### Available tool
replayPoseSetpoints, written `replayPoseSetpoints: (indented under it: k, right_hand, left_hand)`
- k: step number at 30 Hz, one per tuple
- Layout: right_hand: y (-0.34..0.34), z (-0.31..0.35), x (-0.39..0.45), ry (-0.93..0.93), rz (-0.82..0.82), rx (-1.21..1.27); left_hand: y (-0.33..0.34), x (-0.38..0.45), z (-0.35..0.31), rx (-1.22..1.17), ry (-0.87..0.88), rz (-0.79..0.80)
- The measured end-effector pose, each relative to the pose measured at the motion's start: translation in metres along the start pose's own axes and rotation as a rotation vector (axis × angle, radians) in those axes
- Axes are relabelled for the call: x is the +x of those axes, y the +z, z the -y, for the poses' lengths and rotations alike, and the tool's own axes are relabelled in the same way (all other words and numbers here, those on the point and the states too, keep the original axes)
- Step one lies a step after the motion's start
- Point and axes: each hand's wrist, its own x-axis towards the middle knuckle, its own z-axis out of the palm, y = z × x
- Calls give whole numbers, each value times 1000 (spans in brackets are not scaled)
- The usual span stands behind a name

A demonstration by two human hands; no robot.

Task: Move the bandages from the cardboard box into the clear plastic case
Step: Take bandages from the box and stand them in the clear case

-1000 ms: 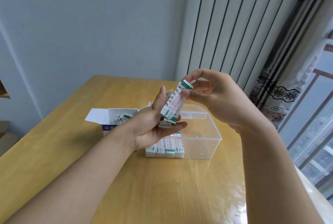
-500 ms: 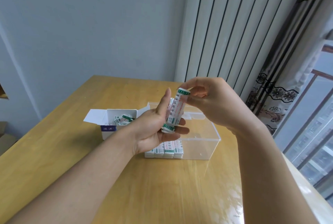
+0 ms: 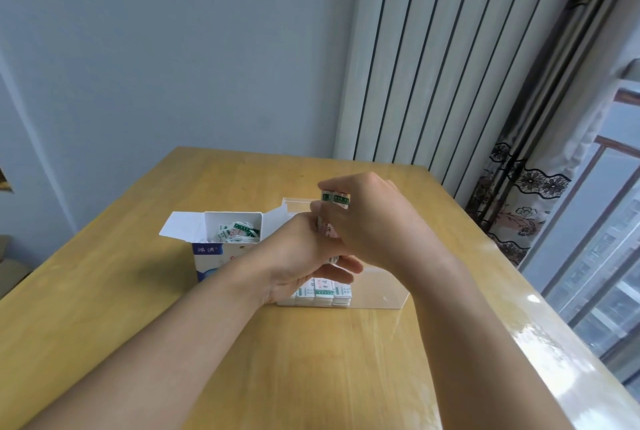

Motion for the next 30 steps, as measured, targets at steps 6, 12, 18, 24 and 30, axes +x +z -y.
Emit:
replayPoseSetpoints:
  k: [6, 12, 18, 24, 30]
  right_hand:
    - [5, 7, 1, 6, -60, 89]
    - [7, 6, 3, -2, -173, 118]
    - [4, 4, 4, -40, -188, 197]
    - [-17, -11, 4, -110, 46, 294]
    - [-19, -22, 5, 2, 223, 637]
  left_hand:
    - [1, -1, -2, -13, 34, -29]
    - [1, 2, 0, -25, 49, -21]
    - [0, 1, 2, -35, -31, -80]
    - [-6, 3, -1, -82, -69, -34]
    - [-11, 0, -4, -45, -86, 113]
